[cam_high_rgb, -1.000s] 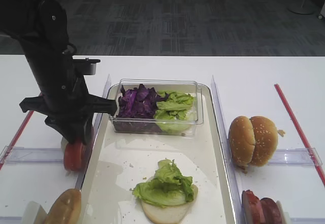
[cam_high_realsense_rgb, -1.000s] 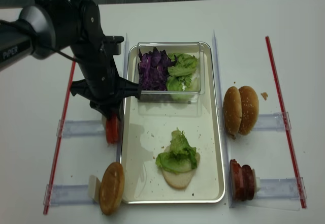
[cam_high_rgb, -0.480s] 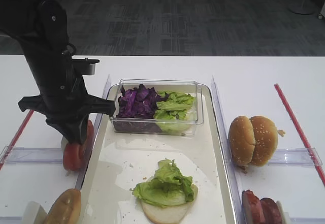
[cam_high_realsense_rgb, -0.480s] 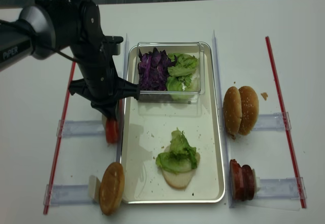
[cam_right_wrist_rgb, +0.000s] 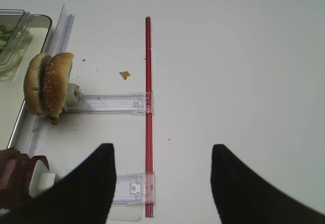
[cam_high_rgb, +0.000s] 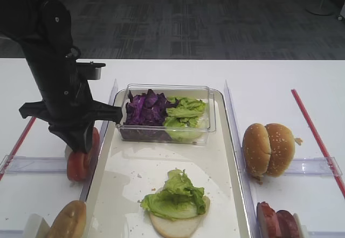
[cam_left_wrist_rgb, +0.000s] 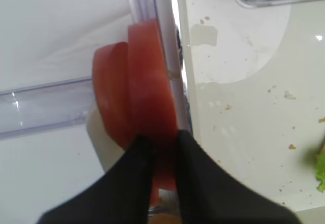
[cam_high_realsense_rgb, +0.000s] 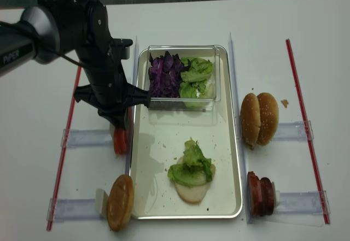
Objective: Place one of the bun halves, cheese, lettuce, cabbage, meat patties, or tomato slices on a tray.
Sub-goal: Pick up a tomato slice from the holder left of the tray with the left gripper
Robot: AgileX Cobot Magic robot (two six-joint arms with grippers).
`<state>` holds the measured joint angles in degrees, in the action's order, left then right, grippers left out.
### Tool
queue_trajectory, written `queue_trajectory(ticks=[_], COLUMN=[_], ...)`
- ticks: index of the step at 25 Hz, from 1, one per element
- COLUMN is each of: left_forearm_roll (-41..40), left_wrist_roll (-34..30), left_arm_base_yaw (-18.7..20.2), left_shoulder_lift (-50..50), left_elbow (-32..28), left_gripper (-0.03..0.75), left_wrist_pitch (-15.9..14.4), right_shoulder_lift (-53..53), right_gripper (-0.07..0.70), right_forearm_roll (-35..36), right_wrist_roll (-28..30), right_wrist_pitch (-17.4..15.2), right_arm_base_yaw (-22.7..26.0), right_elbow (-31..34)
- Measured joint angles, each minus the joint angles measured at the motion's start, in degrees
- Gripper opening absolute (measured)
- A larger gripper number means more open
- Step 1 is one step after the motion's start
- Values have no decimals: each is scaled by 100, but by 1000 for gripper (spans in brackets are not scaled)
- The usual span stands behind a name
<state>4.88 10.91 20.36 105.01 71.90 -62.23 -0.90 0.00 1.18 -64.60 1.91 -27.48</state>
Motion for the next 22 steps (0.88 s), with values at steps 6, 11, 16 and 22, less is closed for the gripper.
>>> queue_trajectory(ticks=[6, 11, 16, 22], left_forearm_roll=[0, 0, 0, -25], left_wrist_roll=[0, 0, 0, 0], left_arm_base_yaw=[0, 0, 0, 0], left_shoulder_lift=[0, 0, 0, 48], left_elbow=[0, 0, 0, 160], left_gripper=[83, 83, 80, 80], left_wrist_pitch=[0, 0, -22, -177], right_shoulder_lift=[0, 0, 0, 0], right_gripper=[445, 445, 445, 445], right_forearm_roll=[0, 0, 0, 0], right_wrist_roll=[0, 0, 0, 0], right_wrist_pitch=[0, 0, 0, 0], right_arm_base_yaw=[0, 0, 0, 0], right_elbow=[0, 0, 0, 0])
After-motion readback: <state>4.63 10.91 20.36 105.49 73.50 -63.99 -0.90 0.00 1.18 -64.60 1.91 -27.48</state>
